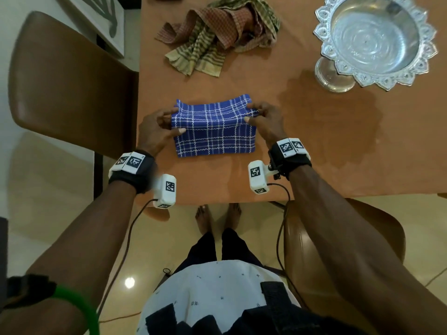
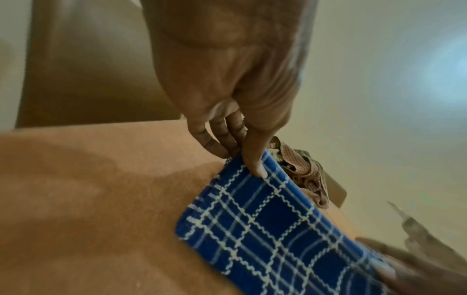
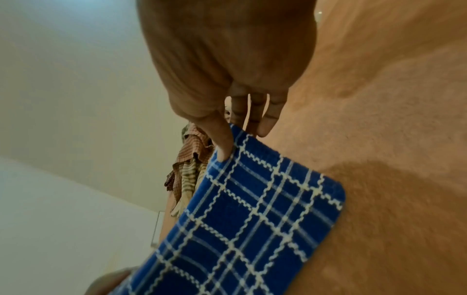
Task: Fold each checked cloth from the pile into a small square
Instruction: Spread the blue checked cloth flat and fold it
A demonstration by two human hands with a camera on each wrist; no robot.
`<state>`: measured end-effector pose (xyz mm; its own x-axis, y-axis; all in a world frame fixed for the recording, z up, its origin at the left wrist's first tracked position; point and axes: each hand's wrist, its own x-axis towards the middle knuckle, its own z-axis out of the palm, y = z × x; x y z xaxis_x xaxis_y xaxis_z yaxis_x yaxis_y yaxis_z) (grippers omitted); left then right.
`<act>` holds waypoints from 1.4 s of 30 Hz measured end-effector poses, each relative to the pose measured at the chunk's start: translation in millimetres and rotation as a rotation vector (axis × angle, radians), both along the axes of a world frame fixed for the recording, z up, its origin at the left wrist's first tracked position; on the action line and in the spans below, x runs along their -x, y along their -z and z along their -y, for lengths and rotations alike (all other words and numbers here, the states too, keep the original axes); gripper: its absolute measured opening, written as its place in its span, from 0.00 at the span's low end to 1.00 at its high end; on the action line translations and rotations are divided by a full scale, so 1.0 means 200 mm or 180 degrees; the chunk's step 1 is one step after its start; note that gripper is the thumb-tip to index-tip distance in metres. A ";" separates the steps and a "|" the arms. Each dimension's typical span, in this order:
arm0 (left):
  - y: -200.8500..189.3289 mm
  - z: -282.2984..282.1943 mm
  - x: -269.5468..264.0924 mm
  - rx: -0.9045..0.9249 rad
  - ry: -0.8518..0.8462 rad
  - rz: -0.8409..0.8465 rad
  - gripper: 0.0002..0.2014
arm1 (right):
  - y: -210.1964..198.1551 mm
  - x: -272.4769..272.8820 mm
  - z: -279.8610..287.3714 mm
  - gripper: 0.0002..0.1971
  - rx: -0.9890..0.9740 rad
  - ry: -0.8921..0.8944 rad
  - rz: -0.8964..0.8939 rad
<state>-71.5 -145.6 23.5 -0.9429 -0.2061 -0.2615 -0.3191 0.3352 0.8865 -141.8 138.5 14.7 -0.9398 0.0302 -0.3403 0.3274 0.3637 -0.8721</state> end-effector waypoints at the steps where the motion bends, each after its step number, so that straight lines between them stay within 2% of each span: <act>1: -0.02 0.01 0.01 0.0183 0.0102 -0.0082 0.30 | -0.02 0.01 0.00 0.21 -0.0236 -0.0119 -0.0104; 3: -0.03 0.02 0.04 0.0415 0.0135 -0.0241 0.31 | -0.04 0.03 0.00 0.22 -0.0744 -0.0334 -0.0355; 6: -0.04 0.03 0.07 0.0510 0.0079 -0.0421 0.33 | -0.08 0.03 0.01 0.13 -0.1301 -0.0323 -0.0785; 8: -0.04 0.03 0.08 0.0516 0.0134 -0.0486 0.29 | -0.08 0.03 0.00 0.09 -0.1435 -0.0172 -0.0932; 12: -0.03 0.01 0.10 0.0850 0.0250 -0.0674 0.20 | -0.06 0.03 -0.02 0.08 -0.1364 -0.0064 -0.1150; 14: -0.02 0.01 0.11 0.1329 0.0253 -0.0766 0.13 | -0.08 0.02 -0.01 0.08 -0.1164 -0.0067 -0.1176; 16: -0.03 0.01 0.13 0.1840 0.0147 -0.0693 0.14 | -0.08 0.02 -0.02 0.07 -0.0760 -0.0131 -0.1076; 17: -0.04 0.01 0.15 0.1824 0.0188 -0.0637 0.14 | -0.08 0.02 -0.03 0.07 -0.0574 -0.0157 -0.0981; 20: -0.06 -0.01 0.16 0.1060 0.0216 -0.0501 0.11 | -0.09 0.03 -0.05 0.14 -0.0143 -0.0098 -0.0601; 22: -0.07 -0.06 0.16 0.0712 -0.0072 -0.0471 0.12 | -0.09 0.03 -0.04 0.18 0.0107 0.0031 -0.0403; 25: -0.08 -0.18 0.15 0.0657 -0.0635 -0.0583 0.13 | -0.10 0.03 0.00 0.15 0.0270 0.0195 -0.0296; 27: -0.06 -0.24 0.13 0.0760 -0.0847 -0.0623 0.13 | -0.10 0.03 0.02 0.09 0.0138 0.0251 -0.0341; 29: -0.01 -0.27 0.11 0.0883 -0.0771 -0.0502 0.16 | -0.08 0.01 0.04 0.06 -0.0280 0.0246 -0.0494; 33: 0.11 -0.29 0.06 0.1084 -0.0634 -0.0030 0.23 | 0.05 -0.05 0.05 0.15 -0.1205 -0.0082 -0.0793; 37: 0.19 -0.32 0.05 0.1253 -0.0645 0.0486 0.25 | 0.17 -0.08 0.04 0.21 -0.1413 -0.0249 -0.0478; 42: 0.26 -0.32 0.00 0.1506 -0.0709 0.0636 0.27 | 0.23 -0.07 0.06 0.22 -0.1653 -0.0340 -0.0501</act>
<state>-72.4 -80.9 -27.5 -0.8047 -0.5331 -0.2612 -0.5741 0.5871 0.5707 -128.4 127.2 -32.0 -0.9852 0.0582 -0.1612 0.1452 0.7832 -0.6046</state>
